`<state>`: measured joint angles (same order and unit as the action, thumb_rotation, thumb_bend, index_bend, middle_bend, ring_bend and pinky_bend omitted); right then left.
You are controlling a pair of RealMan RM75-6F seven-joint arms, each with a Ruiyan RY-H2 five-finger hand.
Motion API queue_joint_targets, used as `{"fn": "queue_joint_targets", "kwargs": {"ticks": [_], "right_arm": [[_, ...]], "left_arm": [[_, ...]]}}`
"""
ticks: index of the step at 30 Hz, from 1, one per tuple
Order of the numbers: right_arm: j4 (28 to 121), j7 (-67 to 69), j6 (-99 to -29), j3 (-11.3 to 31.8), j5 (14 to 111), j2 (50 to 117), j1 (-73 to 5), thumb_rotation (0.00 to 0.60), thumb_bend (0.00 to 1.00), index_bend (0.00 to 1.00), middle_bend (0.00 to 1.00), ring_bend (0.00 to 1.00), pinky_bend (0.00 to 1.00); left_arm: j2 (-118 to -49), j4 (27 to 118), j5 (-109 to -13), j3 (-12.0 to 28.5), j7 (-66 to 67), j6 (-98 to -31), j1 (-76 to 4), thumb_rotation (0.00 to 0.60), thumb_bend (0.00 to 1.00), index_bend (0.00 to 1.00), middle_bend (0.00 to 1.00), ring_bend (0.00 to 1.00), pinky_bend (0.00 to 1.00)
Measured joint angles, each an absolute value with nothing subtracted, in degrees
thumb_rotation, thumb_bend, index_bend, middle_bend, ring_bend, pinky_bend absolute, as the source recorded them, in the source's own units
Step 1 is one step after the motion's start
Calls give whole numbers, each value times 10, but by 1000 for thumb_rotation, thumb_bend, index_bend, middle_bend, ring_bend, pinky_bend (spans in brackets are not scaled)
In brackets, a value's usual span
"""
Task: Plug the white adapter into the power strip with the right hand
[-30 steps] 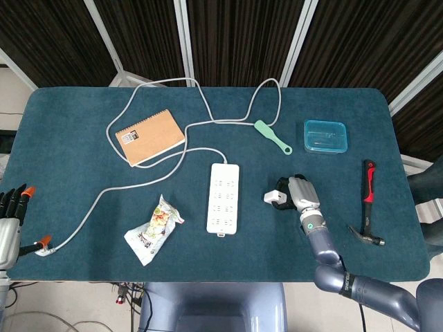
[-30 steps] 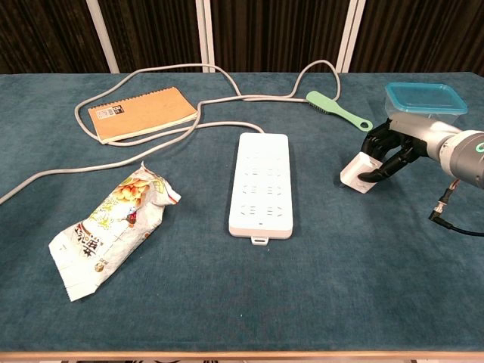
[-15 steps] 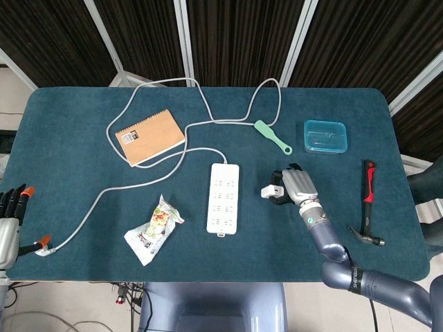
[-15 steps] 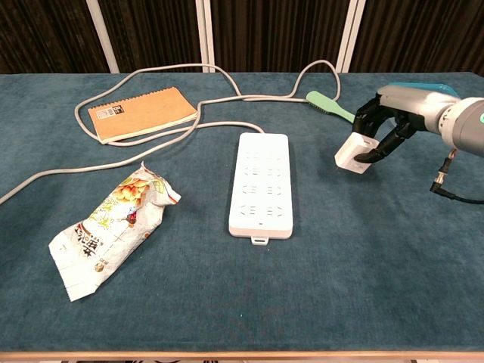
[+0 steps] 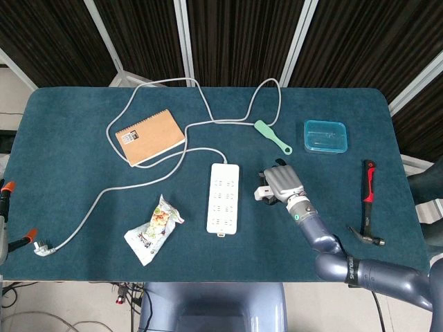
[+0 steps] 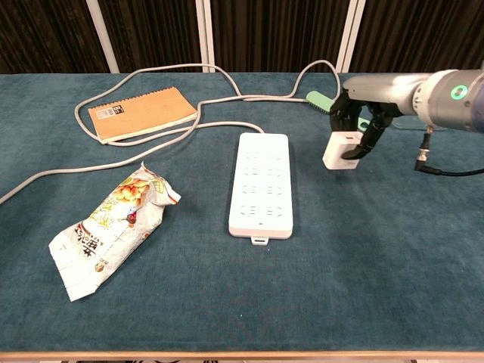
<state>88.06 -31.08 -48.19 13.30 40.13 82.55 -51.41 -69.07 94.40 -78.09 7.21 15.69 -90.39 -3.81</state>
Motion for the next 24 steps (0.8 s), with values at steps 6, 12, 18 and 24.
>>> {"fn": "queue_joint_targets", "kwargs": {"ticks": [6,12,18,24], "right_arm": [[890,-401,-569,146,289,863,-558,600,476,696,567,373,118],[886,-471,-644,175,198,909,-605,600,477,696,567,373,117],[879,-499,-682,188,157,937,-620,600,477,696,567,373,118],[885,-518,-712,201,126,962,-629,600,476,696,567,373,118]], "left_arm": [[-688,947,-776,70,157,-889,-41,600,70,85,0,0,0],[-683,946,-776,67,153,-879,-44,600,70,85,0,0,0],[-682,943,-776,67,146,-876,-46,600,71,85,0,0,0],[-681,944,-776,67,139,-874,-46,600,71,85,0,0,0]]}}
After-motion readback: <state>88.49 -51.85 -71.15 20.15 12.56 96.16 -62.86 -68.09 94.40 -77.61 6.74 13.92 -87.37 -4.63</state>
